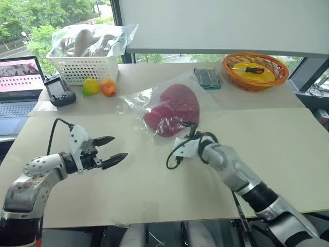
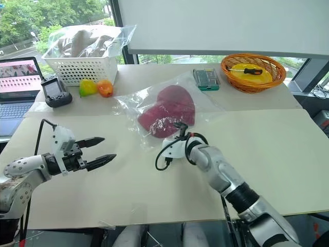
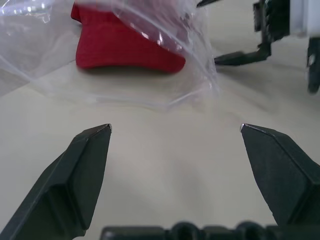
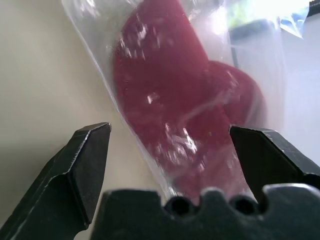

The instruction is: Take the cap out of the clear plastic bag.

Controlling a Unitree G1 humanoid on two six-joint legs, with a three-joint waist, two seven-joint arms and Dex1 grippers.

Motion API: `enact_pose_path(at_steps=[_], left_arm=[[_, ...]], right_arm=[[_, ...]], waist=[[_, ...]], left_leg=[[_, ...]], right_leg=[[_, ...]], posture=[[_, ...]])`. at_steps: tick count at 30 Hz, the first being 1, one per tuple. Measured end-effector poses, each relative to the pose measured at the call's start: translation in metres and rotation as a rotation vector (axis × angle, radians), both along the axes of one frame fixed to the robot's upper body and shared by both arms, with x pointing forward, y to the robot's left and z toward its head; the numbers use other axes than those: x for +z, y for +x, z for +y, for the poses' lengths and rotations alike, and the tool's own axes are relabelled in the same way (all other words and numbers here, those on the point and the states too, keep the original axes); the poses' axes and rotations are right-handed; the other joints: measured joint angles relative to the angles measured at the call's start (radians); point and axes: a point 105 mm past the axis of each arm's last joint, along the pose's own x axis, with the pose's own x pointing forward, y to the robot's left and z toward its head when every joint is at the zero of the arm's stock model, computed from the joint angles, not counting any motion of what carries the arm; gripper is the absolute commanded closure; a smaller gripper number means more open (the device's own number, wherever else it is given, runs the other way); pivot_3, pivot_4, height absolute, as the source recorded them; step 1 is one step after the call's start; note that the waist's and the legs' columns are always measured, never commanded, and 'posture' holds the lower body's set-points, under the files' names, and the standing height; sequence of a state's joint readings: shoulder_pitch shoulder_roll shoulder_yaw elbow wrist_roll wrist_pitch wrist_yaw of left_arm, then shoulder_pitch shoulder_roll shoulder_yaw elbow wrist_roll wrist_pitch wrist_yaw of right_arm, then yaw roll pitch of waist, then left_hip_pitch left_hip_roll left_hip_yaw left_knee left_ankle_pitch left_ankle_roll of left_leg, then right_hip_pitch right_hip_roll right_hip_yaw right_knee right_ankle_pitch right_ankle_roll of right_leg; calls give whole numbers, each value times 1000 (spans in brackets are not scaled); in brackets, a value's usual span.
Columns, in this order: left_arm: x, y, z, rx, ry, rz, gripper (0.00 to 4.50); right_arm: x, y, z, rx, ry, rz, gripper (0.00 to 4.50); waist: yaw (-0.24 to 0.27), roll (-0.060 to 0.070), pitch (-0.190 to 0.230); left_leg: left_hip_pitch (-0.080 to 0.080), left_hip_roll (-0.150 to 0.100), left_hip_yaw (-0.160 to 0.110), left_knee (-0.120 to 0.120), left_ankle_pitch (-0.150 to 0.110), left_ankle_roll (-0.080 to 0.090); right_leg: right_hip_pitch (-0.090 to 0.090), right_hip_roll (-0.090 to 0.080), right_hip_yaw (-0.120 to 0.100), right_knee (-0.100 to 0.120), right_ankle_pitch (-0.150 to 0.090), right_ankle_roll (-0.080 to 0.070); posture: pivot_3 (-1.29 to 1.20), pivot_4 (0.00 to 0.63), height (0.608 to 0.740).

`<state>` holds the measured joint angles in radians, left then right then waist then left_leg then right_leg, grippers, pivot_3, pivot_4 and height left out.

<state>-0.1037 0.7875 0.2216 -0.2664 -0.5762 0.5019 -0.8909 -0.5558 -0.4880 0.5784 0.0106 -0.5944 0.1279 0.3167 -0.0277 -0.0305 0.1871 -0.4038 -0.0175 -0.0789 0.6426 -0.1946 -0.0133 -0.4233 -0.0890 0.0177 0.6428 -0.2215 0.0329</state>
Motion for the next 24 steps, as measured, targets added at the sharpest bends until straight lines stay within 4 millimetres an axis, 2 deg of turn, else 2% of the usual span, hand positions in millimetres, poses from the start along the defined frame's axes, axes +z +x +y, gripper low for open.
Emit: enact_pose_path(at_steps=[5, 9, 11, 13, 14, 16, 24], left_arm=[[2, 0, 1, 9, -5, -7, 53], [5, 0, -1, 9, -3, -22, 53], [7, 0, -2, 8, -2, -28, 53], [7, 0, -2, 13, -2, -27, 53], [6, 1, -2, 16, -2, -26, 0], [6, 1, -1, 20, -2, -26, 0], [5, 1, -1, 32, -1, -17, 0]], right_arm=[[0, 6, 17, 6, 36, -47, 0], [17, 19, 41, 29, 86, -122, 0], [19, 22, 44, 35, 81, -139, 0], [11, 25, 42, 28, 69, -124, 0], [7, 27, 41, 23, 61, -115, 515], [2, 28, 38, 19, 48, -107, 947], [-6, 29, 35, 14, 43, -99, 3717]], waist=[[-7, 0, 0], [-19, 0, 0], [-18, 0, 0], [-14, 0, 0], [-13, 0, 0], [-15, 0, 0], [-21, 0, 0]], left_leg=[[1, 0, 0, 0, 0, 0], [2, 0, 0, 0, 0, 0], [2, 0, 0, -1, 0, 0], [1, 0, 0, -1, 0, 0], [1, -1, 0, -1, 0, 0], [2, -1, 0, -1, 0, 0], [3, 0, 0, -1, 0, 0]], right_leg=[[0, 0, 0, 1, 0, 0], [1, 0, 0, 1, 1, -1], [1, 0, 0, 1, 0, -1], [0, 0, 0, 1, 0, -1], [0, 0, 0, 1, 0, -1], [0, 0, 1, 1, 1, -1], [0, 1, 1, 2, 0, -1]], posture=[[0, 150, 736], [0, 150, 736], [0, 150, 736], [0, 150, 736], [0, 150, 736], [0, 150, 736], [0, 150, 736]])
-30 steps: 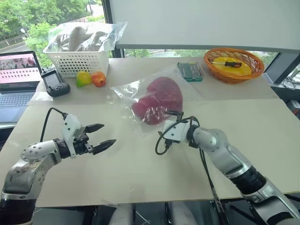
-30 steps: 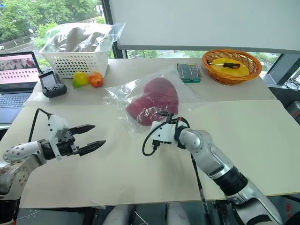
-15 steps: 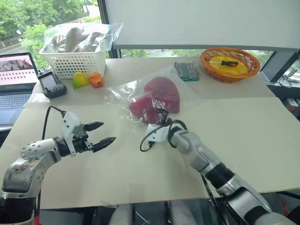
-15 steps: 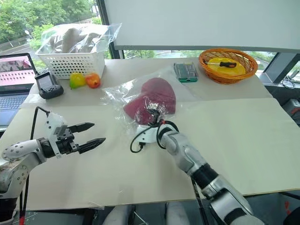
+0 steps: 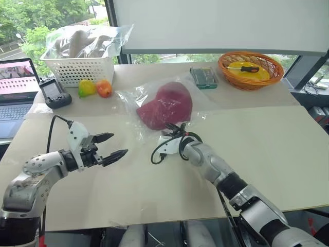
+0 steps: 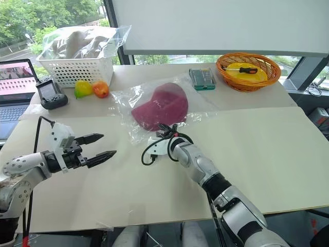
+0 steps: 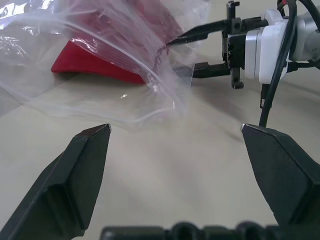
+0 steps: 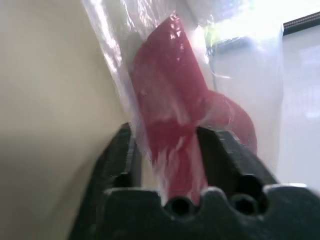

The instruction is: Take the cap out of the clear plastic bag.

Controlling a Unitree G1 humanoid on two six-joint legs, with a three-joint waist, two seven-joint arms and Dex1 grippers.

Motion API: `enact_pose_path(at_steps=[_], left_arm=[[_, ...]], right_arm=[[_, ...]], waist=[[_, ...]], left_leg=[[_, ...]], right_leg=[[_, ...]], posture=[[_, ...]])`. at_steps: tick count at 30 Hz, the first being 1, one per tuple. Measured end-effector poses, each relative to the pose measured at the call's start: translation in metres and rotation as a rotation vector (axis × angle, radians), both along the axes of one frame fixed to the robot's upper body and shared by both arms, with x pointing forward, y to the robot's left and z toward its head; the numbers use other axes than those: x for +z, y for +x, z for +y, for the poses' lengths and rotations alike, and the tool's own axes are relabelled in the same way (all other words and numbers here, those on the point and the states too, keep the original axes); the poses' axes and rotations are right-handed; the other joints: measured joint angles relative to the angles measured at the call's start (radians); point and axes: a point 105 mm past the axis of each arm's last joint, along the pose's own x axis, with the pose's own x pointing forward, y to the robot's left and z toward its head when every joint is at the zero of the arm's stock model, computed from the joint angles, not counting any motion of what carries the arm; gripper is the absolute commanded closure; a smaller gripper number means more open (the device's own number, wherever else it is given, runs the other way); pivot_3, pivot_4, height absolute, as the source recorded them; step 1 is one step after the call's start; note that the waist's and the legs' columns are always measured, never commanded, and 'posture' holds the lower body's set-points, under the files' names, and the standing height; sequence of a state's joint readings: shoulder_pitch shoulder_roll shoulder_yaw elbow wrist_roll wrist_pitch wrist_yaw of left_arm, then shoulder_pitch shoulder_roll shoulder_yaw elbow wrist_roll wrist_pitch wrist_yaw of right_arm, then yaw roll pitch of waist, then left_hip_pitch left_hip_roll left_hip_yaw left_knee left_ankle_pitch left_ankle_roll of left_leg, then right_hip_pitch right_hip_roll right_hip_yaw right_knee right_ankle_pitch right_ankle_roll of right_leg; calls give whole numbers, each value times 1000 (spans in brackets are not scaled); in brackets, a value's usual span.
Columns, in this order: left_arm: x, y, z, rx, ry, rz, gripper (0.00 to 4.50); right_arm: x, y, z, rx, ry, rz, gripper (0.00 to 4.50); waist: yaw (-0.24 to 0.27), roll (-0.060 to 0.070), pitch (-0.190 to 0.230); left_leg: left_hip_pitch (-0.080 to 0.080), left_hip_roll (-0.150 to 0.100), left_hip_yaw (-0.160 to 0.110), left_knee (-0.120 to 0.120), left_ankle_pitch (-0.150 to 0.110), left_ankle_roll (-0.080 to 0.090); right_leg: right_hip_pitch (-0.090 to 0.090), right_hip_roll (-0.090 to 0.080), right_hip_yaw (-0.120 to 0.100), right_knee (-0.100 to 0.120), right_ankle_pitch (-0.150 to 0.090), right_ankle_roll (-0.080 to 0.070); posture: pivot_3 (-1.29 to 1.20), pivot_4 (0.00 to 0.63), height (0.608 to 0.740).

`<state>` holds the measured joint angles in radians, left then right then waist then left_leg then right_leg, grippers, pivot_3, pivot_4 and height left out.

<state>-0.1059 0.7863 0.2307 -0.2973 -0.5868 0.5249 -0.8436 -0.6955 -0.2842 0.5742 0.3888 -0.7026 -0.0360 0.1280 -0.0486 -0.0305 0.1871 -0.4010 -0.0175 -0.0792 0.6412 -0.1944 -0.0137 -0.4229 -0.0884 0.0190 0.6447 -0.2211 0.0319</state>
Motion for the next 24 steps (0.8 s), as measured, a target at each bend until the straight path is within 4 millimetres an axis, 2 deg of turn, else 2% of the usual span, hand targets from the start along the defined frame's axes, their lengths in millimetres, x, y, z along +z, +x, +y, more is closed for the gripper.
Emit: enact_pose_path(at_steps=[2, 3, 11, 24], left_arm=[[0, 0, 0, 1, 0, -1, 0], [0, 0, 0, 2, 0, -1, 0], [0, 1, 0, 5, 4, -3, 0], [0, 2, -2, 2, 4, -7, 0]], right_arm=[[0, 0, 2, 2, 12, 7, 4377], [0, 0, 2, 1, 26, 14, 4444], [0, -1, 8, 23, 79, 69, 4444], [-2, -5, 5, 42, 90, 125, 4444]], waist=[[1, 0, 0], [1, 0, 0], [1, 0, 0], [3, 0, 0]], left_leg=[[0, 0, 0, 0, 0, 0], [0, 0, 0, 0, 0, 0], [1, 0, 0, 0, 0, 0], [1, 0, 0, 0, 0, 0]], right_leg=[[0, 0, 0, 0, 0, 0], [0, 0, 0, 0, 0, 0], [0, 0, 0, 0, 0, 0], [0, 0, 0, 0, 0, 0]], posture=[[0, 150, 736], [0, 150, 736], [0, 150, 736], [0, 150, 736]])
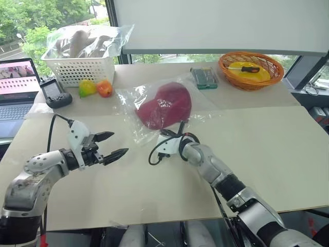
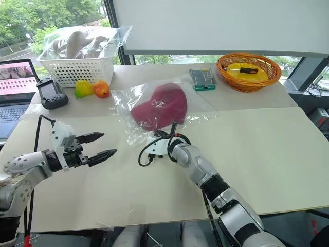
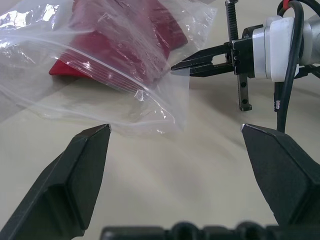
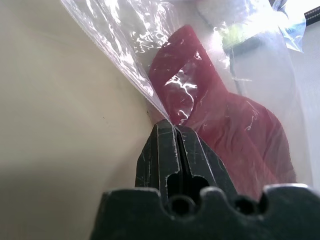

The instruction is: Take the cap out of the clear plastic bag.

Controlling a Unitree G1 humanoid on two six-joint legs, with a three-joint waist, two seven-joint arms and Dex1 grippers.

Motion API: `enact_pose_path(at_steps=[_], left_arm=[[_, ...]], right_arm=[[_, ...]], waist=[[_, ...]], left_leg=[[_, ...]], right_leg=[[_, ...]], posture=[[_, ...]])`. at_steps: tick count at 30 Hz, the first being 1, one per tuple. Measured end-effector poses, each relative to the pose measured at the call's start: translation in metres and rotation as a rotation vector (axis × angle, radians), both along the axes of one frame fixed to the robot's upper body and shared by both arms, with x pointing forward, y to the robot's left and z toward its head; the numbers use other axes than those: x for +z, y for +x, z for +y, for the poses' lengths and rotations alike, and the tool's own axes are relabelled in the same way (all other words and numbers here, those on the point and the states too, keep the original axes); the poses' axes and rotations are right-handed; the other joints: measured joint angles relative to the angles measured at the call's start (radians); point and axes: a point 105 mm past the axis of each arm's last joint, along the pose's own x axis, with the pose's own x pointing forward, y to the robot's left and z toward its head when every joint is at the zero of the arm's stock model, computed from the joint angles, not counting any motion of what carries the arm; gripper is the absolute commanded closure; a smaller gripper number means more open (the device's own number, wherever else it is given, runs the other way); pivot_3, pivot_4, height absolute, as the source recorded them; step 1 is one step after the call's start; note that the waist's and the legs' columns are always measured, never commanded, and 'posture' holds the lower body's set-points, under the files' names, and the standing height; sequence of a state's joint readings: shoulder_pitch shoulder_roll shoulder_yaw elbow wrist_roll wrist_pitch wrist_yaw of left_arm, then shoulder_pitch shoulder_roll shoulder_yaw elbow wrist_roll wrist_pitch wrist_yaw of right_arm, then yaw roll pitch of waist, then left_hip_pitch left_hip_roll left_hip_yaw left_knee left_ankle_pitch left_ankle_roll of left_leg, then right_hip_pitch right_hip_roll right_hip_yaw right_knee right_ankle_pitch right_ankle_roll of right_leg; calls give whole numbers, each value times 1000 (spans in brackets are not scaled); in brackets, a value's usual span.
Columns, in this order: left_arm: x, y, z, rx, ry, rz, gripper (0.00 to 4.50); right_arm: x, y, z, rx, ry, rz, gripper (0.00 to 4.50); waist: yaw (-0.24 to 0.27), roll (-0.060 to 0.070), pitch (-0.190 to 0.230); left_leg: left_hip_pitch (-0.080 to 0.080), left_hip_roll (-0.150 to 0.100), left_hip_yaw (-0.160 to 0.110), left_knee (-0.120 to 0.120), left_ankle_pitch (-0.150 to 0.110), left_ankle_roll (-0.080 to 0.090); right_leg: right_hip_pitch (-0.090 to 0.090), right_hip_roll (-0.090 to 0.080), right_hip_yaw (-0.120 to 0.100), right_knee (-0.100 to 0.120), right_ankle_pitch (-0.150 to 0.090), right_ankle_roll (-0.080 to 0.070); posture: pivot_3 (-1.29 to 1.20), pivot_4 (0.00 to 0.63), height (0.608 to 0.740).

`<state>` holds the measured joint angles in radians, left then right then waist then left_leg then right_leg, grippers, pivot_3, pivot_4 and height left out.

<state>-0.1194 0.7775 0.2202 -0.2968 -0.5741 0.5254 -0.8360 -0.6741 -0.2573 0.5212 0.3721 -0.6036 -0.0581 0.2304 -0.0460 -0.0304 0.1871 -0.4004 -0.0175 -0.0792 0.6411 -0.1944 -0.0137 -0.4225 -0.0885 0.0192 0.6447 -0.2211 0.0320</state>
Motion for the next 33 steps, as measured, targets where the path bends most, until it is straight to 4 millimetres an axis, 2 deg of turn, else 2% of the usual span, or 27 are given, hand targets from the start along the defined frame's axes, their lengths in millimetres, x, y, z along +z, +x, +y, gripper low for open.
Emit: enact_pose_path(at_steps=[4, 7, 13, 15, 19, 24, 33], left_arm=[[-2, 1, -2, -2, -6, 4, 0], [-3, 2, -2, 0, 0, 2, 0], [-5, 5, -3, -5, -6, 10, 0], [-6, 7, -4, -8, -6, 11, 0], [-6, 9, -4, -6, -1, 2, 0], [-7, 9, -4, -12, -4, 5, 0], [-9, 10, -2, -6, -2, 10, 0]], right_arm=[[13, -5, -16, 33, 44, 4, 4444], [27, -12, -40, 78, 66, 0, 4444], [35, -20, -90, 126, 23, 101, 4444], [29, -23, -107, 129, -25, 189, 4444], [-3, -24, -146, 15, -110, 435, 4444], [-6, -16, -162, -105, -106, 516, 4444], [0, -7, -183, -216, -118, 516, 4444]], waist=[[5, 0, 0], [6, 0, 0], [2, 0, 0], [2, 0, 0], [4, 0, 0], [4, 0, 0], [16, 0, 0]], left_leg=[[-1, 0, 0, 0, 0, 0], [0, 0, 0, 0, 0, 0], [0, 0, 0, 0, 0, 0], [0, 0, 0, 0, 0, 0], [0, 0, 1, 0, 0, 0], [1, 0, 1, 0, 0, 0], [0, 0, 1, 0, 0, 0]], right_leg=[[0, 0, 0, -1, 0, 0], [1, 0, 0, -1, 0, 0], [1, 0, 0, -1, 0, 0], [2, 0, 0, -2, 0, 0], [2, -1, 0, -2, 0, 0], [3, 0, 0, -1, -1, 2], [2, -1, 0, -2, -1, 1]], posture=[[0, 150, 736], [0, 150, 736], [0, 150, 736], [0, 150, 736], [0, 150, 736], [0, 150, 736], [0, 150, 736]])
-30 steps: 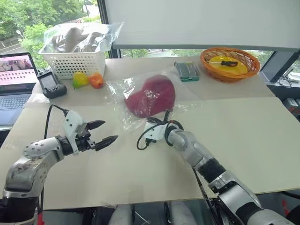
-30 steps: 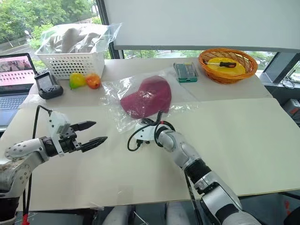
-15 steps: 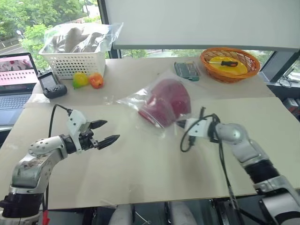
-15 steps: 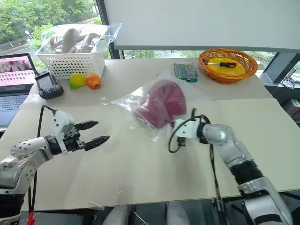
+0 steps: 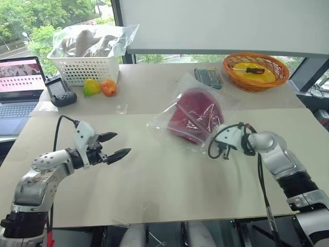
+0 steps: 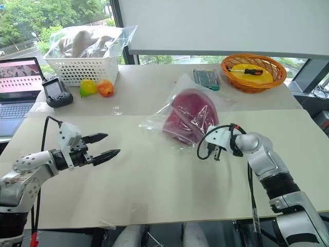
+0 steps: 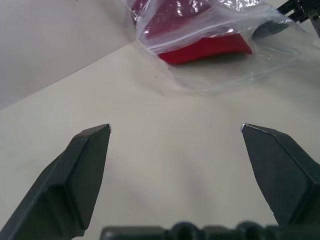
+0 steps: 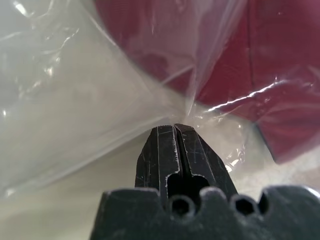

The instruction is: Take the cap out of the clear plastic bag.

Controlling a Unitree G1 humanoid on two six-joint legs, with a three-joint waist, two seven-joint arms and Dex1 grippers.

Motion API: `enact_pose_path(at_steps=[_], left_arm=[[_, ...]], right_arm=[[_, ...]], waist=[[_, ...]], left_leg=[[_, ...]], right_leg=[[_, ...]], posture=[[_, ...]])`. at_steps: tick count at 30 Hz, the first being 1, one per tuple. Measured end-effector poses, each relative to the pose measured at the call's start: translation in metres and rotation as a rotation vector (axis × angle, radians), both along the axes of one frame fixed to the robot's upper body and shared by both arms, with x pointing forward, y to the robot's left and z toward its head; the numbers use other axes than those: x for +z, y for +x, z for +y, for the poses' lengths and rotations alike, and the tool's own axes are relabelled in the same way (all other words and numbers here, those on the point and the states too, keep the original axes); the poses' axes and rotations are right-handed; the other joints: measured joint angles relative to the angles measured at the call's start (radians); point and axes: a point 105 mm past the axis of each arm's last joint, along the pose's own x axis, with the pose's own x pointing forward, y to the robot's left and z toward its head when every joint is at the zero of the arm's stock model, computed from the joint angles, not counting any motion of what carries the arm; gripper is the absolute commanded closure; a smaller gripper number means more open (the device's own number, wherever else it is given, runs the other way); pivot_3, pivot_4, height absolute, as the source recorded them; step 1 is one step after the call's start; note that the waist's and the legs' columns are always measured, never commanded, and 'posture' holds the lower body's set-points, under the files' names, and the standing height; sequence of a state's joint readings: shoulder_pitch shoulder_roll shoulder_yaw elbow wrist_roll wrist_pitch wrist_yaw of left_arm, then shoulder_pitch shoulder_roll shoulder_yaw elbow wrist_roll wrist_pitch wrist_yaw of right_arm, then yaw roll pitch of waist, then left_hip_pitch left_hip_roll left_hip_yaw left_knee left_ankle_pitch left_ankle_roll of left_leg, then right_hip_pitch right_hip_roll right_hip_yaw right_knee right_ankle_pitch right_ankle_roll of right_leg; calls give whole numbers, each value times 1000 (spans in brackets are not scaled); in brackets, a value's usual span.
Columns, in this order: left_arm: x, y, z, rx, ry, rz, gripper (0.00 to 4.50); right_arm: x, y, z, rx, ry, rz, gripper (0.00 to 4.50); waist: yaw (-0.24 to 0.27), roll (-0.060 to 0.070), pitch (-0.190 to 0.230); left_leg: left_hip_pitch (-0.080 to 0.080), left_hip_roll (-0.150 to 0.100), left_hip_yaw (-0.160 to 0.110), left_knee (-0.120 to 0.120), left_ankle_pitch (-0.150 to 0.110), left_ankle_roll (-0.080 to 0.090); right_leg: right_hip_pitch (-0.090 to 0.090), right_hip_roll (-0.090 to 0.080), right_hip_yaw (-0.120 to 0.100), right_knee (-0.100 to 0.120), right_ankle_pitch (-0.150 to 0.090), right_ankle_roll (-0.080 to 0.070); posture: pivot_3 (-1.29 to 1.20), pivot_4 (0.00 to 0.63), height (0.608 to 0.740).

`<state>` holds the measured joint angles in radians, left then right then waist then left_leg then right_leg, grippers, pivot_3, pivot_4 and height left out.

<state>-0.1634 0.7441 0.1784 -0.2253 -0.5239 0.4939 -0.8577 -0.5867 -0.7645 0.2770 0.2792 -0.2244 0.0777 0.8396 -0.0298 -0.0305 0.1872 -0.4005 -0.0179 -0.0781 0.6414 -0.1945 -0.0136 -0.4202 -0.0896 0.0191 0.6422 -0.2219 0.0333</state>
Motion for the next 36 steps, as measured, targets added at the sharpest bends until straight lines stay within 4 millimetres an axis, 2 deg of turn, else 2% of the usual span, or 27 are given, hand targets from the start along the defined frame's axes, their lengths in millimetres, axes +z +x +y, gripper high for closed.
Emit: enact_pose_path(at_steps=[1, 2, 5, 7, 13, 18, 25, 26, 27, 28, 32, 33, 36], left_arm=[[0, 0, 0, 1, 5, -2, 0], [0, 0, 0, 1, 7, -3, 0], [0, 0, 0, -4, 3, -4, 0], [0, 0, -1, -7, 3, -3, 0], [-1, -1, -3, -20, -3, -1, 0], [-4, -2, -7, -32, -12, 7, 0], [-9, -3, -17, -69, -16, 22, 0], [-9, -2, -19, -75, -15, 19, 0], [-8, -2, -20, -78, -15, 17, 0], [-8, -2, -22, -88, -15, 17, 0], [-9, -5, -33, -131, -15, 16, 0], [-8, -6, -34, -138, -13, 14, 0], [-9, -7, -37, -148, -11, 17, 0]], right_arm=[[0, 0, -1, -5, 0, -1, 4444], [0, 1, -2, -9, -1, -2, 3921], [2, 1, -7, -25, -7, -5, 3067], [5, 2, -12, -38, -34, -25, 2299], [7, -11, -17, -1, -75, 18, 2299], [15, -37, -41, 15, -119, 106, 2299], [23, -50, -41, -4, -109, 148, 2299], [27, -53, -41, -23, -84, 163, 2044], [32, -56, -37, -23, -51, 171, 1800], [44, -63, -24, -7, 28, 185, 1560], [75, -86, 10, 81, 171, 205, 263], [79, -91, 16, 98, 197, 219, 78], [85, -100, 31, 129, 240, 242, 78]], waist=[[0, 0, 0], [0, 0, 0], [0, 0, 0], [0, 0, 0], [4, 0, 0], [14, 1, 0], [5, 1, 0], [7, 1, 0], [9, 1, 1], [9, 2, 1], [14, 2, 1], [16, 2, 1], [18, 2, 1]], left_leg=[[0, 0, 0, 0, 0, 0], [0, 0, 0, 0, 0, 0], [0, 0, 0, 0, 0, 0], [0, 0, 0, 0, 0, 0], [0, 0, 0, 0, 0, 0], [-1, 0, 0, 0, 0, 0], [0, 1, 1, 0, 0, 0], [-1, 0, 1, 0, 0, 0], [-1, 0, 1, 0, 0, 0], [-2, 0, 1, 0, 0, 0], [-2, 0, 0, 1, 0, 0], [-2, 0, 0, 1, 0, 0], [-2, 0, 1, 1, 0, 0]], right_leg=[[0, 0, 0, 0, 0, 0], [0, 0, 0, 0, 0, 0], [0, 0, 0, 0, 0, 0], [0, 0, 0, 0, 0, 0], [0, 0, 0, 0, 0, 0], [0, -1, 0, -1, -1, 1], [0, 0, 0, 0, -3, 5], [0, 0, 0, 0, -3, 5], [-1, -1, 0, 0, -3, 4], [-1, 0, 0, 0, -2, 4], [-1, -1, 0, -1, -3, 4], [0, -1, 0, -1, -3, 5], [0, -1, 0, -1, -4, 7]], posture=[[0, 150, 736], [0, 150, 736], [0, 150, 736], [0, 150, 736], [0, 150, 736], [0, 150, 736], [0, 150, 736], [0, 150, 736], [0, 150, 736], [0, 150, 736], [0, 150, 736], [0, 150, 736], [0, 150, 736]])
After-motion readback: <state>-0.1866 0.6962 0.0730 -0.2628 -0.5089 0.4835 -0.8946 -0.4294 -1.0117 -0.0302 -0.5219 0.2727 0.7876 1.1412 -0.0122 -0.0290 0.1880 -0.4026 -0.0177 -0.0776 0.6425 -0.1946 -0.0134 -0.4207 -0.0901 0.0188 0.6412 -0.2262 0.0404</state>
